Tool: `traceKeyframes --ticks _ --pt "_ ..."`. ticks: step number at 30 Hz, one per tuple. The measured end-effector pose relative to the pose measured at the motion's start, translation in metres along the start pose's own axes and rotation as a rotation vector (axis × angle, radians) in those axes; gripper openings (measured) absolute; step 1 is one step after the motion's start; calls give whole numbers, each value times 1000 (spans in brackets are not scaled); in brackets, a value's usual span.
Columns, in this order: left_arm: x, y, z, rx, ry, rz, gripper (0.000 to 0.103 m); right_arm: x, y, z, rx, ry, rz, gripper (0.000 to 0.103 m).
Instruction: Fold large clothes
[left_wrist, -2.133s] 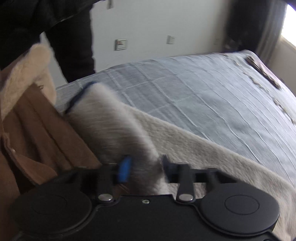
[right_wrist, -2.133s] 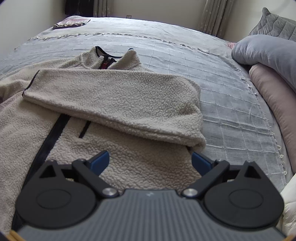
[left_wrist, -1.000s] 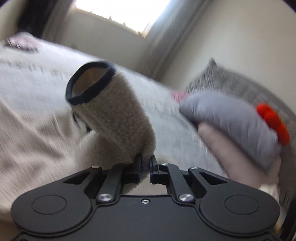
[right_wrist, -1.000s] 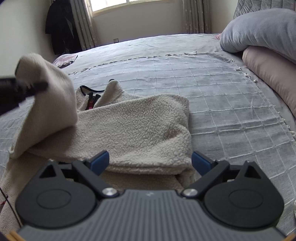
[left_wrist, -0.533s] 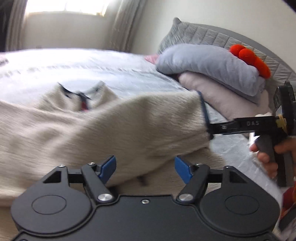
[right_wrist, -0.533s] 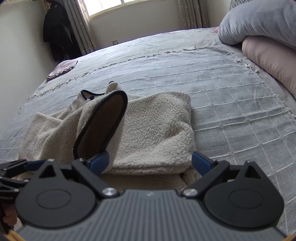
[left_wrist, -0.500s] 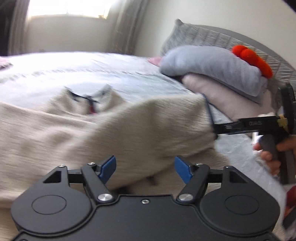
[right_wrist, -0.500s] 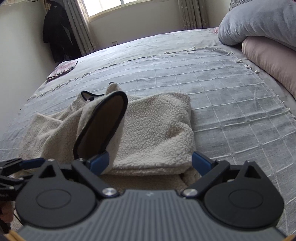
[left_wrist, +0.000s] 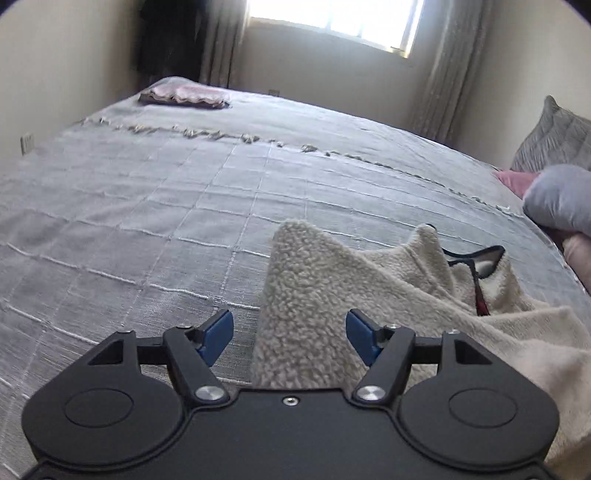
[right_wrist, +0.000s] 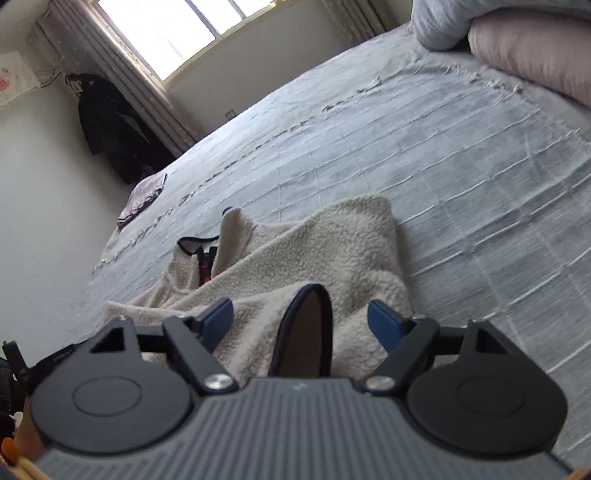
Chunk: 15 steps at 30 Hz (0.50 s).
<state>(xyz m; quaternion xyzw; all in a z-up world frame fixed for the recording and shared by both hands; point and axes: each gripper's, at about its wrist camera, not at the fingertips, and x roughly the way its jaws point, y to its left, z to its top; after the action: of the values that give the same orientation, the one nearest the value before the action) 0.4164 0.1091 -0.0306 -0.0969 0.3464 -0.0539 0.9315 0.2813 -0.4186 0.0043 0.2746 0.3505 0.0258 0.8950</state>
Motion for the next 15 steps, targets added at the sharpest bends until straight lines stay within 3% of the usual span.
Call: traceKeyframes --ticks 2,3,4,5,6,9,12,15 --pt "16 2 0 -48 23 -5 54 28 4 -2 -9 47 -48 70" --pt "21 2 -2 -69 21 2 47 39 7 -4 -21 64 -73 56" --pt "22 -1 -3 -86 6 25 31 48 10 -5 -37 72 -87 32" --pt "20 -2 -5 -100 -15 29 20 55 15 -9 -62 72 -108 19" --pt "13 -2 -7 -120 -62 30 19 54 23 -10 -105 42 -148 9" --pt "-9 -6 -17 -138 -196 47 17 34 63 -15 -354 -172 -207 8" --pt "-14 1 -29 -183 -285 71 18 40 80 -4 -406 -244 -240 8" --pt "11 -4 -36 -91 -217 142 25 72 81 -5 -462 -218 -311 9"
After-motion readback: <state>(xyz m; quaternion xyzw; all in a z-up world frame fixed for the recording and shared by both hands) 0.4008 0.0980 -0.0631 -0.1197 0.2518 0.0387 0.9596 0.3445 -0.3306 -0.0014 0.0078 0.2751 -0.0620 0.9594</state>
